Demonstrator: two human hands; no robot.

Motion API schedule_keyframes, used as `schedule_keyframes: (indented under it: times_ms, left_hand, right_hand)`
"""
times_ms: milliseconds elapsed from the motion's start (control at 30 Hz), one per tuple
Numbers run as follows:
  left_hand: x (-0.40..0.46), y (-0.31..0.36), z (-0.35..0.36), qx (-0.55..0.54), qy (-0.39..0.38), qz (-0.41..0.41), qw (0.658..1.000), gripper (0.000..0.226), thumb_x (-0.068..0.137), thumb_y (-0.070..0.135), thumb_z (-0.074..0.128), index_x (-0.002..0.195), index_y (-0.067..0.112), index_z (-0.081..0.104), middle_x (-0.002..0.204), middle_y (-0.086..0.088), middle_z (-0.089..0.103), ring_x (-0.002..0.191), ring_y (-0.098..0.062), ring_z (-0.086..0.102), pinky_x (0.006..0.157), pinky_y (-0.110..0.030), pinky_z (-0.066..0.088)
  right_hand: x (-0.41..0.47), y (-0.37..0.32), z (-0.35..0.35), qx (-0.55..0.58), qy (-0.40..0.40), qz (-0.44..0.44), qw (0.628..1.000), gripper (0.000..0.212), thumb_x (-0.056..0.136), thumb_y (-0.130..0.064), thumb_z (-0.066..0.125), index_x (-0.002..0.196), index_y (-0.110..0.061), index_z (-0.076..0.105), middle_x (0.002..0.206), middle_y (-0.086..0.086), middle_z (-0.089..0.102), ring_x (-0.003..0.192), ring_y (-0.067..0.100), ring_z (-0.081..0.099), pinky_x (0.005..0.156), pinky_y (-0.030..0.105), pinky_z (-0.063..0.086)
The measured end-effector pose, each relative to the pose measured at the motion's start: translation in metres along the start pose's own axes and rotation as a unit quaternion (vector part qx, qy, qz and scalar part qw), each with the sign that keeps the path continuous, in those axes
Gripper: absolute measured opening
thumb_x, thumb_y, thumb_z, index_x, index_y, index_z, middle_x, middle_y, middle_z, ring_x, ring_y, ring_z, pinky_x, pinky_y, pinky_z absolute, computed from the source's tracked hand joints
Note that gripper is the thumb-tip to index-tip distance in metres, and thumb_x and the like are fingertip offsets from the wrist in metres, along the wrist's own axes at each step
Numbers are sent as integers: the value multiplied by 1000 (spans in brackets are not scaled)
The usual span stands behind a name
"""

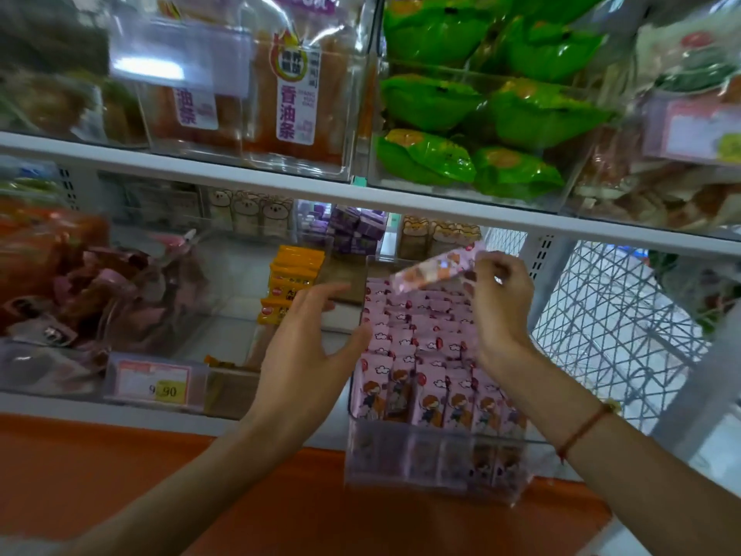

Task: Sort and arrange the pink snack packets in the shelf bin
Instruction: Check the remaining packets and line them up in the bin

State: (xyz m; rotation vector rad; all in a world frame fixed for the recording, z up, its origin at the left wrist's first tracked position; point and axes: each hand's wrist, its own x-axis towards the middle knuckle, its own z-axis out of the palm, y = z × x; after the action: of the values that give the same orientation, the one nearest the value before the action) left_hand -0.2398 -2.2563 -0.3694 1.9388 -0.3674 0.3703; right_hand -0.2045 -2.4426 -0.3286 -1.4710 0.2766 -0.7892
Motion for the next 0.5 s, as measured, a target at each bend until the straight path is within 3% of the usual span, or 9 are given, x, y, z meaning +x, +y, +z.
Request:
schedule_keyframes:
  times_ms: [67,167,300,400,500]
  left_hand:
    - [-8,13,1,4,-21,46,999,52,82,53,57,130,43,39,114,39,39,114,9,43,91,-16,38]
    - [-18,28,6,13,-68,73,995,61,74,68,47,131,46,43,116,38,45,109,14,44,89,-13,42]
    - [-22,35,11,-43,-112,53,991,33,73,59,57,106,53,58,98,28,66,86,4,64,72,-28,59]
    - [-23,34,16,-94,-90,37,991,36,70,58,63,104,47,63,96,27,67,84,2,66,67,-26,60]
    - [-26,35,23,-119,-65,32,990,41,69,60,64,106,40,64,94,22,69,80,1,68,64,-22,58]
  right_hand:
    - [-26,-11,-17,-8,-69,34,997,12,97,-19,50,103,-11,57,97,2,62,85,9,59,67,14,51]
    - [-60,-23,-35,27,-115,59,991,19,94,-22,53,105,-8,61,93,5,66,84,11,63,76,24,53]
    - [-72,-28,-47,99,-131,98,982,22,93,-22,53,104,-6,63,85,2,65,74,6,63,72,23,53]
    - [-69,-27,-54,145,-185,165,958,29,96,-28,49,107,-6,64,84,4,68,82,13,64,76,26,53]
    - [-70,-27,-58,145,-278,188,931,25,96,-32,47,91,-14,64,77,-3,68,79,12,65,79,30,49]
